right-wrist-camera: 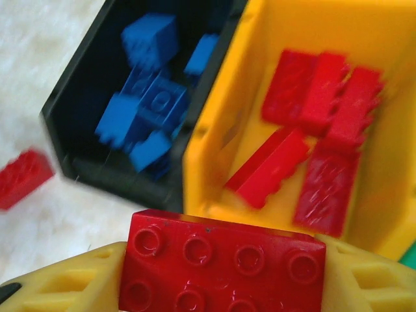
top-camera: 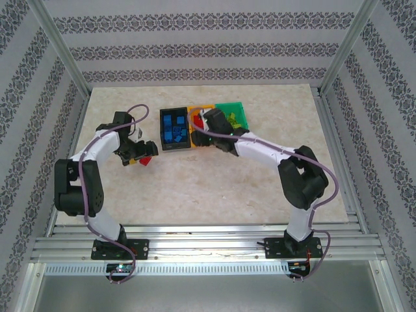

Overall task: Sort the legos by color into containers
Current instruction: Pick up the lego from the center of the table, then place the lego in the container, then pick up the lego from the middle-left of the table.

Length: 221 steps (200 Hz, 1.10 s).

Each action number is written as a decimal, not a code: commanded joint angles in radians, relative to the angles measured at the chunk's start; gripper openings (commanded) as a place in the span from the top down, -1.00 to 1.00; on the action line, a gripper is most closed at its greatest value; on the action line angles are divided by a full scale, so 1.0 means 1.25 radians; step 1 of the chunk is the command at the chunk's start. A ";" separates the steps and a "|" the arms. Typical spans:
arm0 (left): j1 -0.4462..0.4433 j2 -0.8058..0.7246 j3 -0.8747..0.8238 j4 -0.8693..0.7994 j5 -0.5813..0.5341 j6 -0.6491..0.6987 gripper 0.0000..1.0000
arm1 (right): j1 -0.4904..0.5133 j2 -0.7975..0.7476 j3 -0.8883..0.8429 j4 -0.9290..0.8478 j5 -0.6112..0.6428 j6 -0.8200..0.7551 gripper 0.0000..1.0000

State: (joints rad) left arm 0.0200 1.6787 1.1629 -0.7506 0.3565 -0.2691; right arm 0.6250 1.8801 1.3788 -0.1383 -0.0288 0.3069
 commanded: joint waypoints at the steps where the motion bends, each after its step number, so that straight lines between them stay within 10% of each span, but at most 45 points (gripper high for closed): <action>1: 0.006 0.036 0.037 -0.045 -0.023 0.006 -0.76 | -0.041 0.068 0.079 -0.034 -0.066 -0.007 -0.11; 59: -0.008 0.112 0.104 -0.096 -0.077 0.041 -0.73 | -0.083 0.228 0.287 -0.070 -0.063 -0.019 -0.20; 94: -0.012 0.153 0.131 -0.099 -0.075 0.075 -0.72 | -0.096 0.273 0.365 -0.109 -0.083 -0.040 -0.59; 160: -0.020 0.182 0.150 -0.076 -0.026 0.137 -0.69 | -0.093 0.165 0.237 -0.067 -0.126 -0.033 -0.62; 221: -0.033 0.243 0.224 -0.130 -0.155 0.221 -0.59 | -0.085 0.029 0.084 -0.021 -0.130 -0.016 -0.62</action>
State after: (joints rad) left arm -0.0120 1.9507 1.4151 -0.8482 0.2356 -0.0536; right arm 0.5129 1.9991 1.5421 -0.2005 -0.1825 0.2810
